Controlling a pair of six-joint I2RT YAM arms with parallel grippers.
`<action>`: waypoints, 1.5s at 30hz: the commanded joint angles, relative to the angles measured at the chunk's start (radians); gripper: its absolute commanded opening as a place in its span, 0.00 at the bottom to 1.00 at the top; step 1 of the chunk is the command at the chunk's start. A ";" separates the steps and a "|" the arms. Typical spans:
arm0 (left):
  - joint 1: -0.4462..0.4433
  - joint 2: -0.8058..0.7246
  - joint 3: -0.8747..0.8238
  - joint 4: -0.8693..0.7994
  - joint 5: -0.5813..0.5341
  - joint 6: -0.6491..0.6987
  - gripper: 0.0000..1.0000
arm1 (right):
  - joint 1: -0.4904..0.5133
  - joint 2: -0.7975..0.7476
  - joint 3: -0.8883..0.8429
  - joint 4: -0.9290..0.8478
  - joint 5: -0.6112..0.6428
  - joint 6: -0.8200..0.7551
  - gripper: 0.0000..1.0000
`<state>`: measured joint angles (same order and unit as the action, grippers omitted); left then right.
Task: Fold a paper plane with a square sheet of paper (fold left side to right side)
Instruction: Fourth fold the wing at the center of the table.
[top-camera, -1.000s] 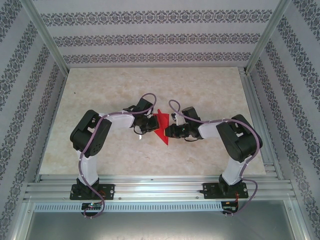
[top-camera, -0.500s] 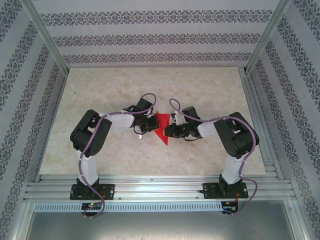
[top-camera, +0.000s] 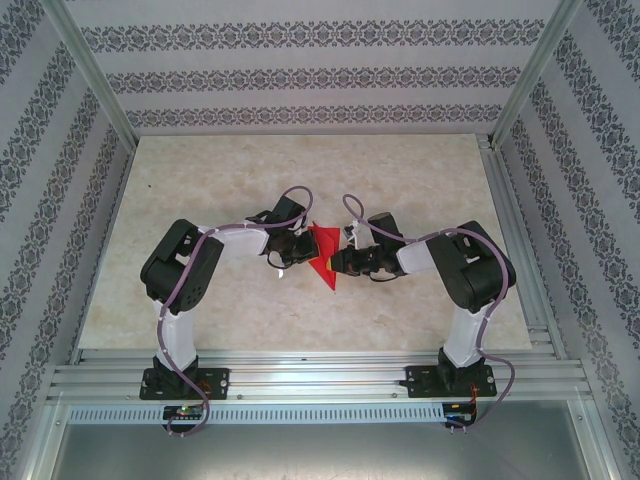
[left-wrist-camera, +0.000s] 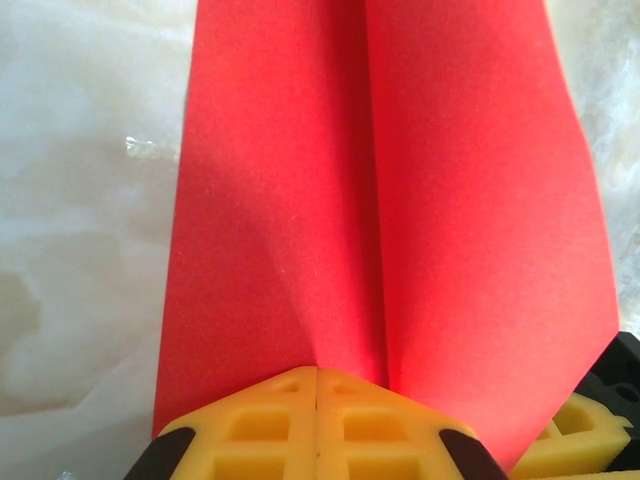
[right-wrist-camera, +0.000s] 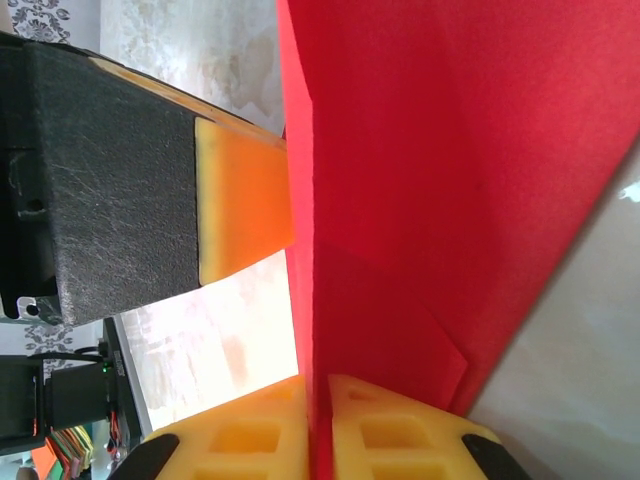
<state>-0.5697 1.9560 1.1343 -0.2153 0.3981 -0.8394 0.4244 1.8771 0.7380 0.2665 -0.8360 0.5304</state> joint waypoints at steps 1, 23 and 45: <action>0.013 -0.037 -0.015 -0.066 -0.030 0.044 0.07 | 0.001 0.040 -0.004 -0.020 0.042 -0.023 0.12; 0.011 0.010 0.113 0.049 0.138 0.012 0.02 | 0.000 0.048 0.001 -0.066 0.058 -0.053 0.12; -0.003 0.104 0.142 0.025 0.127 0.026 0.02 | -0.006 0.060 0.005 -0.071 0.060 -0.037 0.13</action>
<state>-0.5606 2.0289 1.2552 -0.1993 0.5228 -0.8192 0.4225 1.8843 0.7513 0.2401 -0.8425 0.5186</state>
